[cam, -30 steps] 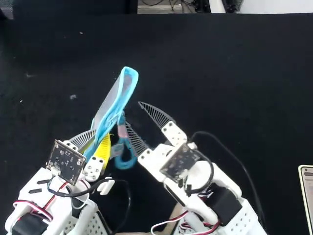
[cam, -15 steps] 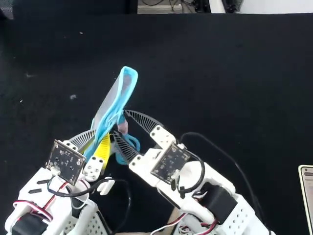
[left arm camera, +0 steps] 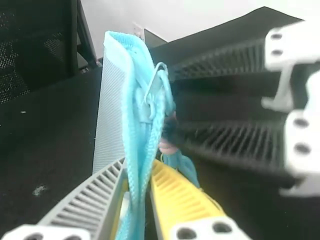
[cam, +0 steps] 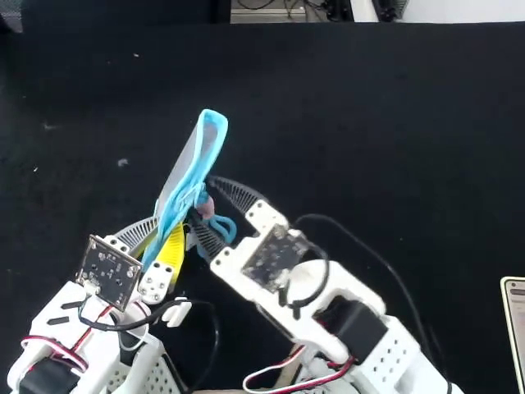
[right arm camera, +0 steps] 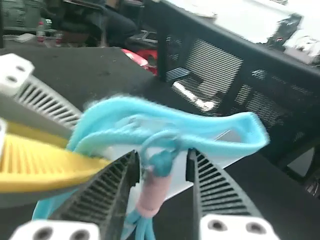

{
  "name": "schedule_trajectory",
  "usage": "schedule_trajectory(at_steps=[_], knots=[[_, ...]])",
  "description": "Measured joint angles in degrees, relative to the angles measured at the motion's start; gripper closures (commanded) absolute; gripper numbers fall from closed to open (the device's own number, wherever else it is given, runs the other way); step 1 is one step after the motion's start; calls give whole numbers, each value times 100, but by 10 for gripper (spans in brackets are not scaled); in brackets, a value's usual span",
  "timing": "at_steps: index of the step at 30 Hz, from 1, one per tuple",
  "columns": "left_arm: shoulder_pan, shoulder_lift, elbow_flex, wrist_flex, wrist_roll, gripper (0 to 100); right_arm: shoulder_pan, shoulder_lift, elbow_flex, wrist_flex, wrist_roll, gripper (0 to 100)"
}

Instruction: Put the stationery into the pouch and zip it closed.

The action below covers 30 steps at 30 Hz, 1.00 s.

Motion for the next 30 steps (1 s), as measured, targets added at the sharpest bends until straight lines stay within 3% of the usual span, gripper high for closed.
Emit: schedule_trajectory(at_steps=[30], knots=[[0, 0, 0, 0, -18, 970, 88, -193, -237, 281, 9, 840]])
